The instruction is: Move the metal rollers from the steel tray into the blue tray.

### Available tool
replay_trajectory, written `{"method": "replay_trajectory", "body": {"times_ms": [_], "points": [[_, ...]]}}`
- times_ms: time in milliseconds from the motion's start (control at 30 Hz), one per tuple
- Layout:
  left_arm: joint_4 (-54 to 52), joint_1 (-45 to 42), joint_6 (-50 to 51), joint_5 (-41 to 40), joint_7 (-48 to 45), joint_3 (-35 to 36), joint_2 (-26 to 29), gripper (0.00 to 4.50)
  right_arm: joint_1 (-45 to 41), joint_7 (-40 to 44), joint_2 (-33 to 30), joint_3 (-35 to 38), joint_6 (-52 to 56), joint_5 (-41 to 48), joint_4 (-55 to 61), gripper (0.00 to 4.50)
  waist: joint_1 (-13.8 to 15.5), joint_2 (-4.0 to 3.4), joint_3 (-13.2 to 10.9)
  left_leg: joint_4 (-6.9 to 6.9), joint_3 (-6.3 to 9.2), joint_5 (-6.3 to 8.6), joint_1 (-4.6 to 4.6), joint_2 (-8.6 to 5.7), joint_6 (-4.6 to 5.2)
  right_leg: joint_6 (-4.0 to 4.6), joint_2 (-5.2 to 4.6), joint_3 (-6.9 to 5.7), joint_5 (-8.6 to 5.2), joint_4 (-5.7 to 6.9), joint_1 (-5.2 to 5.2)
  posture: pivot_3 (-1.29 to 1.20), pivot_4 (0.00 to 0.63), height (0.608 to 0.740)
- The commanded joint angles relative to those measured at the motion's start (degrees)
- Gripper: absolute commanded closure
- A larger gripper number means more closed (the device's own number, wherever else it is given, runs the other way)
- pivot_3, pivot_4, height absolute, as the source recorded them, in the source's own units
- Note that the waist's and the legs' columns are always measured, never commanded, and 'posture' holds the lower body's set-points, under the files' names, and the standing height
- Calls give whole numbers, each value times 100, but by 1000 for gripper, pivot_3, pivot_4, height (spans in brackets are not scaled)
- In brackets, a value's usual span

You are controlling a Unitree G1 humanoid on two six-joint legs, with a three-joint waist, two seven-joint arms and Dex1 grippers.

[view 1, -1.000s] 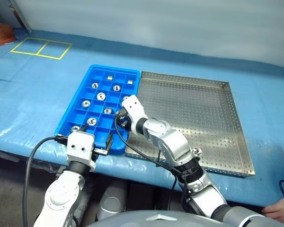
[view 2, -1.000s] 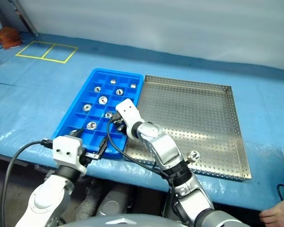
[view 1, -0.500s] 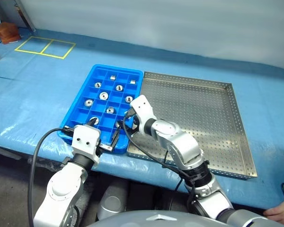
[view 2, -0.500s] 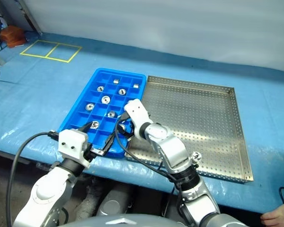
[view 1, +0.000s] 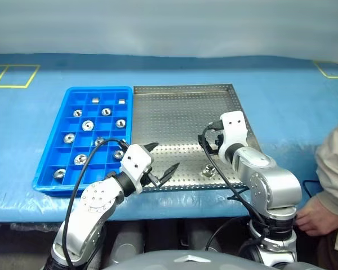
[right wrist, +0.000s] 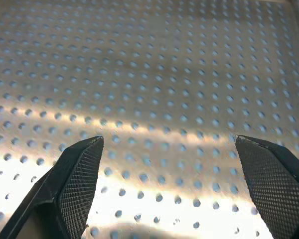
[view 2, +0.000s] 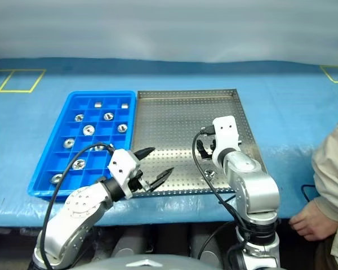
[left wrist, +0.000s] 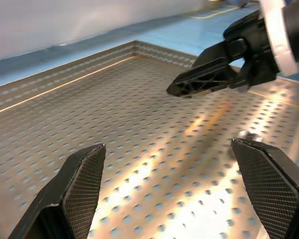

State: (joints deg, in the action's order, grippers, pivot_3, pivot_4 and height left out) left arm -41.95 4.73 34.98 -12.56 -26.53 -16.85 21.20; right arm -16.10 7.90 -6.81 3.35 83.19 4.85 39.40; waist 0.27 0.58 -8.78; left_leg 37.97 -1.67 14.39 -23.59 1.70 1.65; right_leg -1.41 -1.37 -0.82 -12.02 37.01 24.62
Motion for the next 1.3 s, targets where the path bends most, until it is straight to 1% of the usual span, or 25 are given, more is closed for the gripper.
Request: {"method": "replay_trajectory", "body": {"times_ms": [33,200,400,533,600,667,700,867,933,1033,1100,1167,1300], "points": [[-18,-114,94,-213,-389,-170,255,107,51,-22,137,98,723,113,542,49,-73,0,0,0,2,-1,2,2,-1,1,3,-1,-1,4,0,-3,150,740],[-80,-50,204,-309,-659,-394,584,107,519,-30,236,-89,931,264,714,49,-125,-1,1,2,-1,-2,6,7,-3,4,-2,5,-4,6,-1,0,150,740],[-121,98,154,-291,-560,-426,587,107,940,-126,319,-344,931,414,795,49,-133,0,1,9,-13,-2,1,-2,-2,0,-14,20,-3,-7,-2,8,150,740],[-108,156,100,-259,-512,-442,551,107,1082,-219,188,-546,931,403,738,49,-126,1,1,12,-14,-3,3,-2,0,0,-15,21,-2,-6,-2,21,150,740],[-103,184,78,-237,-457,-432,526,107,1115,-277,173,-568,931,387,676,424,-120,1,1,12,-14,-3,3,-2,0,0,-15,21,-2,-6,-2,21,150,740],[-100,209,66,-231,-408,-416,508,107,1114,-307,144,-595,931,398,649,903,-108,1,1,11,-14,-3,2,-2,0,0,-14,21,-2,-6,-2,21,150,740],[-104,221,66,-216,-377,-419,504,107,1098,-315,130,-597,931,406,635,1300,-105,1,1,11,-14,-3,2,-2,0,0,-14,21,-2,-6,-1,46,150,740],[-121,328,-2,-99,-101,-359,397,107,865,-319,5,-667,931,411,436,2791,-79,2,1,10,-13,-3,2,-3,0,0,-14,21,-2,-7,-2,100,150,740],[-133,411,-74,-1,145,-259,275,107,695,-301,-37,-749,912,416,328,2795,-66,2,1,11,-13,-3,3,-3,0,0,-14,20,-2,-6,-2,125,150,740],[-136,529,-229,234,698,15,-12,107,350,-268,-92,-954,566,410,65,2795,-30,3,0,11,-13,-3,3,-3,1,-1,-13,21,-2,-6,-3,197,150,740],[-156,606,-174,302,1060,241,-269,107,117,-226,-89,-1077,271,420,-141,2795,46,3,0,11,-10,-4,3,-2,1,-2,-11,19,-1,-5,-3,233,150,740],[-221,708,-246,423,1389,479,-492,107,-154,-119,-124,-1298,-206,436,-379,2795,141,5,-1,8,-8,-4,3,-2,1,-4,-8,17,0,-5,-2,281,150,740],[-512,1067,-437,721,1920,862,-769,107,-613,270,-159,-1765,-1277,510,-805,2795,316,7,-2,0,-2,-4,-1,-4,1,-27,-8,11,14,-10,-1,381,150,740]]}}
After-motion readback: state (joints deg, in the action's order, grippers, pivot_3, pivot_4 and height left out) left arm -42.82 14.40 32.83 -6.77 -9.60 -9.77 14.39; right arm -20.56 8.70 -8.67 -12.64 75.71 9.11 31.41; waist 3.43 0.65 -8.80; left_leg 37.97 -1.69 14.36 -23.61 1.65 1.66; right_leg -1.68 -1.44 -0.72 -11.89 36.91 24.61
